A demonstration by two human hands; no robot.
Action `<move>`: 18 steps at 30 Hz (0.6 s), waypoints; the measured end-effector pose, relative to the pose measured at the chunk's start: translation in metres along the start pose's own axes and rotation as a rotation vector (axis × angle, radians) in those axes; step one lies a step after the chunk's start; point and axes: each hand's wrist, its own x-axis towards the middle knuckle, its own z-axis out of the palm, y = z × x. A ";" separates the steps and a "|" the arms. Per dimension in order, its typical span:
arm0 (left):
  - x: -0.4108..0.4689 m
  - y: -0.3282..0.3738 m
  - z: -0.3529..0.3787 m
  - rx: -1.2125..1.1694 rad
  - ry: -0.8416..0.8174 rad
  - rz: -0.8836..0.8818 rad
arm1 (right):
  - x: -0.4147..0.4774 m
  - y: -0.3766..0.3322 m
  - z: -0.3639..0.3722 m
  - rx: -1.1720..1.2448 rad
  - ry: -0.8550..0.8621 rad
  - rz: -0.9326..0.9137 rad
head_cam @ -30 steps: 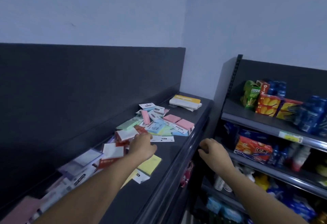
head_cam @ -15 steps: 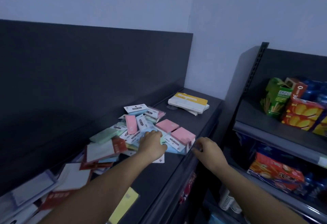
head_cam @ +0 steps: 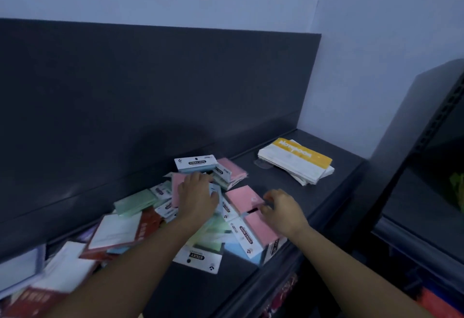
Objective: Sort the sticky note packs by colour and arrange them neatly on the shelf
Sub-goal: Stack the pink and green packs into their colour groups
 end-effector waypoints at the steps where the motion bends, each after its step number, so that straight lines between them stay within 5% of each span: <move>1: 0.002 -0.008 -0.003 -0.025 0.046 -0.047 | 0.006 -0.003 0.004 -0.004 -0.017 -0.003; 5: 0.006 -0.040 -0.011 -0.028 0.150 -0.239 | 0.030 -0.015 0.016 -0.093 -0.109 0.087; 12: 0.013 -0.062 0.002 0.161 -0.008 -0.381 | 0.049 -0.033 0.034 -0.193 -0.262 0.253; 15: 0.015 -0.065 0.001 0.089 -0.005 -0.368 | 0.052 -0.034 0.037 -0.120 -0.204 0.288; 18: 0.015 -0.068 -0.006 -0.142 0.053 -0.403 | 0.057 -0.036 0.038 0.208 -0.074 0.217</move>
